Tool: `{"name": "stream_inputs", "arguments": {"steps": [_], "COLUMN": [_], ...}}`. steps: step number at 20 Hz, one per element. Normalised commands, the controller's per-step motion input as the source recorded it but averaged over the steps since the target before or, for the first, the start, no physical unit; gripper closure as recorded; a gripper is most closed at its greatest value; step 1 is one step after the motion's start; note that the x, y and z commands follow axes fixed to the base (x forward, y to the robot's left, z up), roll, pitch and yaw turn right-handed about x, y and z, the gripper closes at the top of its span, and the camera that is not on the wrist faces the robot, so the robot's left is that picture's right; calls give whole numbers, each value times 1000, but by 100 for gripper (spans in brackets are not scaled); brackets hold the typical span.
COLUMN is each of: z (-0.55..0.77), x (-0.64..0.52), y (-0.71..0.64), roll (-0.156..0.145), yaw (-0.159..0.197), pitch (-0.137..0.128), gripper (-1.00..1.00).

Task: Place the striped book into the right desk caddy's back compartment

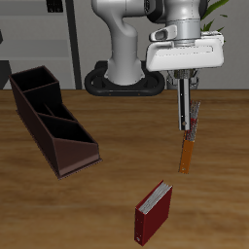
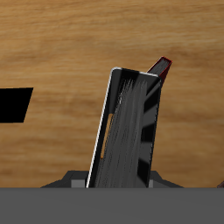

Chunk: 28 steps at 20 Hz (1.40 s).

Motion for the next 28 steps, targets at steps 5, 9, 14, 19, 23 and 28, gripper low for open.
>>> {"name": "stream_inputs", "arguments": {"steps": [5,9,14,19,23,28], "z": [230,281,158,167,45,25], "x": [-438,-538,-261,-248,-108,-297], "y": [-318,-395,-189,-334,-79,-121], "roll": [0,-28,-23,-82,-52,-18], "yaw": [68,59,61,83,62,73], "pitch": [-17,-8,-40,-72,-32,-33], "gripper": [100,100,100,100,100,100]}}
